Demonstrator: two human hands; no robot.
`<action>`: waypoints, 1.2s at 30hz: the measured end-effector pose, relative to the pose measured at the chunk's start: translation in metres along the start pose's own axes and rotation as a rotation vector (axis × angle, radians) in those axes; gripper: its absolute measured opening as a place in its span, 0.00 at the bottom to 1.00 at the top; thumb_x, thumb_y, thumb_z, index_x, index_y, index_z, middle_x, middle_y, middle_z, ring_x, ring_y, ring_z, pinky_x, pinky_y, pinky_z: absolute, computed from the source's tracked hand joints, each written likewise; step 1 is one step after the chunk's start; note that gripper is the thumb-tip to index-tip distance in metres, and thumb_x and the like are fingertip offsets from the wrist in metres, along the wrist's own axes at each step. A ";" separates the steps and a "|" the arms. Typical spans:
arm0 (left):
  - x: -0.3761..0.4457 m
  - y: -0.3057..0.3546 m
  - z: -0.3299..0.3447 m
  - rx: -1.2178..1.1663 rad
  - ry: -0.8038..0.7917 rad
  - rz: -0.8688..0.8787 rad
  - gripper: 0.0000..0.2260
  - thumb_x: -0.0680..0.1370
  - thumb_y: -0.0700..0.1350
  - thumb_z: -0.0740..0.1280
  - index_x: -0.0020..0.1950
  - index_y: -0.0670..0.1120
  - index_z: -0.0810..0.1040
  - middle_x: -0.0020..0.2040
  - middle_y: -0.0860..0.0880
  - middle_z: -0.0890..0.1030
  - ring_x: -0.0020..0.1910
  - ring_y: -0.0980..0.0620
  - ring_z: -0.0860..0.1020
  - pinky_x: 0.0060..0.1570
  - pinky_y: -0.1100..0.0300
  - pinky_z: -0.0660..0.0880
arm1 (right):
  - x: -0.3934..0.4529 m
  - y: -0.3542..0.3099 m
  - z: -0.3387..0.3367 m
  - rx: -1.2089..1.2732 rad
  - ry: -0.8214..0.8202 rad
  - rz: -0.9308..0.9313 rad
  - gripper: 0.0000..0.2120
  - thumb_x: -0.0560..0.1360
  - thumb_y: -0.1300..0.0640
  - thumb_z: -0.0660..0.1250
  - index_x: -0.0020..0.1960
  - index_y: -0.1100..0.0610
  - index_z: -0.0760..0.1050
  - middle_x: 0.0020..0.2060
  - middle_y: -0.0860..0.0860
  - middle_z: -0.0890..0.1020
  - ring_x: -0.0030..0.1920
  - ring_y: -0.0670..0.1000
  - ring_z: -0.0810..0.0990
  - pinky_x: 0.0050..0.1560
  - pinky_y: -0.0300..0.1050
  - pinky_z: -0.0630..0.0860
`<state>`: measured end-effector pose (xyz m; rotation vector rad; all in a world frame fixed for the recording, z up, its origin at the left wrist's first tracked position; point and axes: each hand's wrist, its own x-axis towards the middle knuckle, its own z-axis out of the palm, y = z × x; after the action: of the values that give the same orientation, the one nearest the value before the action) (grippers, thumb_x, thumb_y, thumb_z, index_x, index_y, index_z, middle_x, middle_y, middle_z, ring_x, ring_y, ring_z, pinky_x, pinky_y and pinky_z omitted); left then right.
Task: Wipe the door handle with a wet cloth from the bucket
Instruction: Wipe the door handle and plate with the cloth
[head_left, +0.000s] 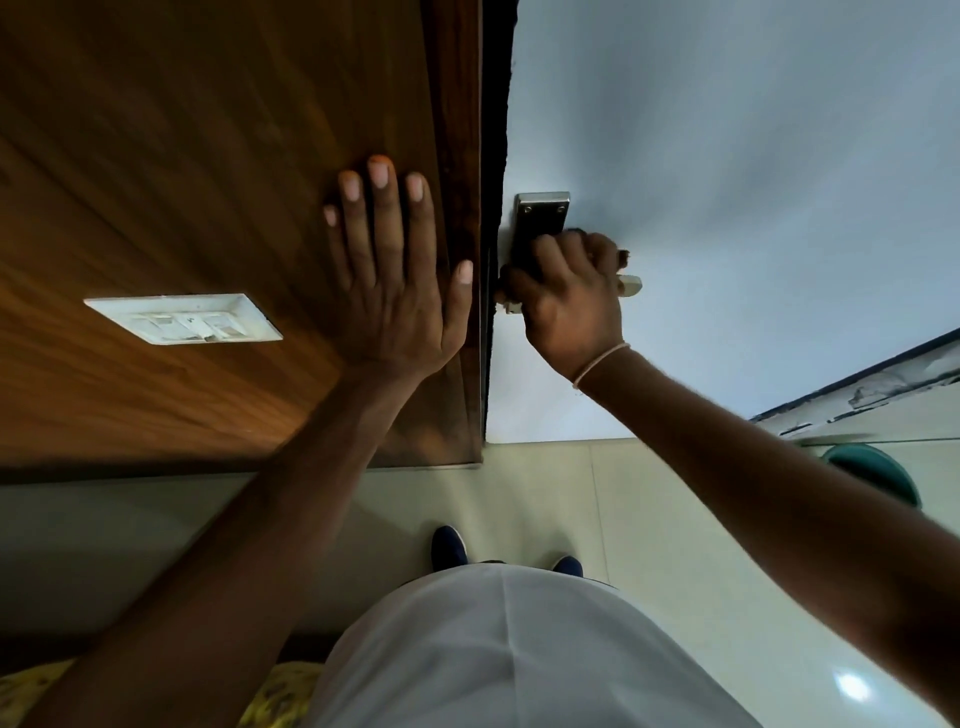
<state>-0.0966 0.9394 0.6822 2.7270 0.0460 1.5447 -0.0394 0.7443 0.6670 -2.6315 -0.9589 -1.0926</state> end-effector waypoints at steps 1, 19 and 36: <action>0.000 0.000 0.000 0.000 -0.001 0.002 0.34 0.82 0.54 0.63 0.83 0.37 0.60 0.79 0.31 0.68 0.80 0.31 0.62 0.84 0.39 0.52 | 0.004 0.001 0.000 -0.020 -0.016 -0.089 0.08 0.78 0.59 0.69 0.47 0.52 0.87 0.47 0.55 0.83 0.50 0.62 0.82 0.59 0.57 0.70; -0.001 0.003 -0.003 0.016 -0.010 -0.006 0.34 0.83 0.54 0.62 0.83 0.35 0.61 0.79 0.29 0.68 0.80 0.30 0.60 0.84 0.37 0.53 | -0.008 0.037 -0.009 -0.073 -0.126 0.006 0.11 0.82 0.51 0.67 0.55 0.59 0.80 0.41 0.56 0.83 0.42 0.62 0.80 0.58 0.56 0.69; 0.002 0.005 -0.008 0.011 -0.001 -0.023 0.34 0.82 0.53 0.63 0.83 0.35 0.61 0.79 0.29 0.68 0.81 0.30 0.61 0.84 0.38 0.53 | 0.004 0.055 -0.046 0.139 -0.236 0.217 0.16 0.81 0.46 0.69 0.59 0.59 0.80 0.43 0.58 0.85 0.43 0.65 0.82 0.46 0.53 0.75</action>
<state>-0.1026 0.9344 0.6881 2.7260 0.0856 1.5416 -0.0312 0.6869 0.7096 -2.7106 -0.7328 -0.6551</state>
